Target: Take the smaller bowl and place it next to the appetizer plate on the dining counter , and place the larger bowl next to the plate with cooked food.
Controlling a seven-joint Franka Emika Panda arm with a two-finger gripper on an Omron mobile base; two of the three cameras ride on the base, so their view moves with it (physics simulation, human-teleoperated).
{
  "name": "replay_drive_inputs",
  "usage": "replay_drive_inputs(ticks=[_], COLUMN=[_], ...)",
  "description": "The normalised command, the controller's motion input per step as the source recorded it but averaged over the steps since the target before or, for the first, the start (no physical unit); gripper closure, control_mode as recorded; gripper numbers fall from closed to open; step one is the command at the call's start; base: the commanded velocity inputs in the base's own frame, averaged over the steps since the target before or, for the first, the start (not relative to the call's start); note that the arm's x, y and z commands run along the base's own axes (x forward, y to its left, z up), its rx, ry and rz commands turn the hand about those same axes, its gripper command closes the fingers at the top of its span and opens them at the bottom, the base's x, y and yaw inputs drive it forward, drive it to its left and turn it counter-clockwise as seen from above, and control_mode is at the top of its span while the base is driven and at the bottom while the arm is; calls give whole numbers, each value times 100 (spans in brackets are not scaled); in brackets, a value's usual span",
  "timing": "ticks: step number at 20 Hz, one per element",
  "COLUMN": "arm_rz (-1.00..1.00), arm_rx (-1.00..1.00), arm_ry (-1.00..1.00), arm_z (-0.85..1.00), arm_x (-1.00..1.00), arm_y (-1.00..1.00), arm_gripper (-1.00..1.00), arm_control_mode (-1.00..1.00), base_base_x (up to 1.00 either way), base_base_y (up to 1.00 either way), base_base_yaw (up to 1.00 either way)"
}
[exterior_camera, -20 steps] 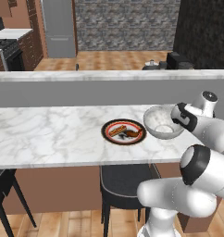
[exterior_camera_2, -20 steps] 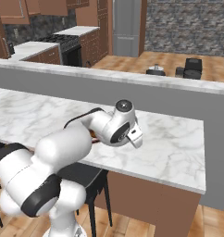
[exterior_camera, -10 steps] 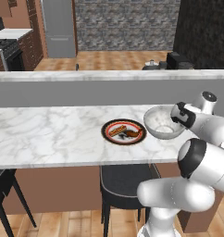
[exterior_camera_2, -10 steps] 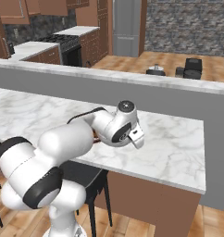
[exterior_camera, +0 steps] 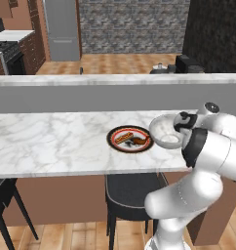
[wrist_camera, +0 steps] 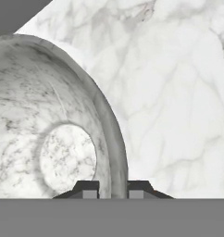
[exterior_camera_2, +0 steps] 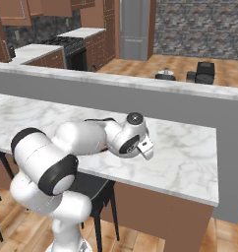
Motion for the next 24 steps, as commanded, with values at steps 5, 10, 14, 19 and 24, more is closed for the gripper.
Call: replay_drive_inputs(ticks=[5,10,14,19,24], arm_rz=[0,-1,-3,0,0], arm_rx=[0,0,0,0,-2], arm_ry=[0,0,0,-5,-10], arm_z=[-31,-24,10,91,100], arm_x=[45,41,18,-7,-23], arm_y=[-29,-37,-7,10,23], arm_gripper=[100,100,-100,-100,-100], arm_control_mode=[-100,-100,-100,-100,-100], base_base_x=[0,0,0,0,0], base_base_y=[0,0,0,0,0], base_base_yaw=[0,0,0,0,0])
